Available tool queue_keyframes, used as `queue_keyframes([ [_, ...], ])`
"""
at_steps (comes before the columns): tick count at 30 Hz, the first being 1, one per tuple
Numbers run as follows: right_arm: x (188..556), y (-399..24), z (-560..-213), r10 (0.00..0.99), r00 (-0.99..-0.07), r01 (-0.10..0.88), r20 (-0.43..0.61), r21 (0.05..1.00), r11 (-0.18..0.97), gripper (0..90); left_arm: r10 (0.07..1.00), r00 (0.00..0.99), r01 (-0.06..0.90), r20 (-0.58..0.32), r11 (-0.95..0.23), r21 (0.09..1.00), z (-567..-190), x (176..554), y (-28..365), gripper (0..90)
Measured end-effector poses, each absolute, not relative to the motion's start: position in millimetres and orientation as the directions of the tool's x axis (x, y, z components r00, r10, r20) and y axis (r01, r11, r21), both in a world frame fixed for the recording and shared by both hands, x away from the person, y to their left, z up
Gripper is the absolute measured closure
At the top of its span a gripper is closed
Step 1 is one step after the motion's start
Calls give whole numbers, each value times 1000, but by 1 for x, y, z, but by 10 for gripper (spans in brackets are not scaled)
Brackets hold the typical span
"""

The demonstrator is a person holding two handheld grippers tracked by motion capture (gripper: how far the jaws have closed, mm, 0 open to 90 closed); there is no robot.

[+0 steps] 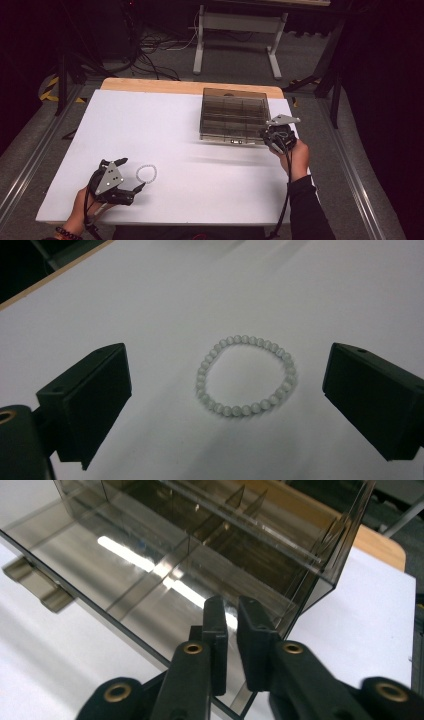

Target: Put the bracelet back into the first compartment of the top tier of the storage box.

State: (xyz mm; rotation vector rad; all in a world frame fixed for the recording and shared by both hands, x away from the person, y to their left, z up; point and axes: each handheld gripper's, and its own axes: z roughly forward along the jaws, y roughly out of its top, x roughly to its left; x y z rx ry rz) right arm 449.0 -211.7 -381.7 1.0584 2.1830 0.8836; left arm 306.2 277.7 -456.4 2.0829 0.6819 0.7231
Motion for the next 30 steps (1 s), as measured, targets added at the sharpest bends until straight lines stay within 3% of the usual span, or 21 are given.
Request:
queue_keyframes([
  [16, 426, -205, -383, 830, -532, 305, -165, 877, 370, 629, 680, 686, 211, 259, -526, 824, -456, 306, 277, 64],
  [21, 418, -203, -386, 845, -507, 262, -169, 904, 337, 495, 679, 689, 215, 254, -526, 823, -457, 306, 278, 64],
  [30, 402, -200, -388, 854, -486, 182, -184, 935, 306, 331, 679, 690, 226, 250, -530, 817, -457, 306, 277, 74],
])
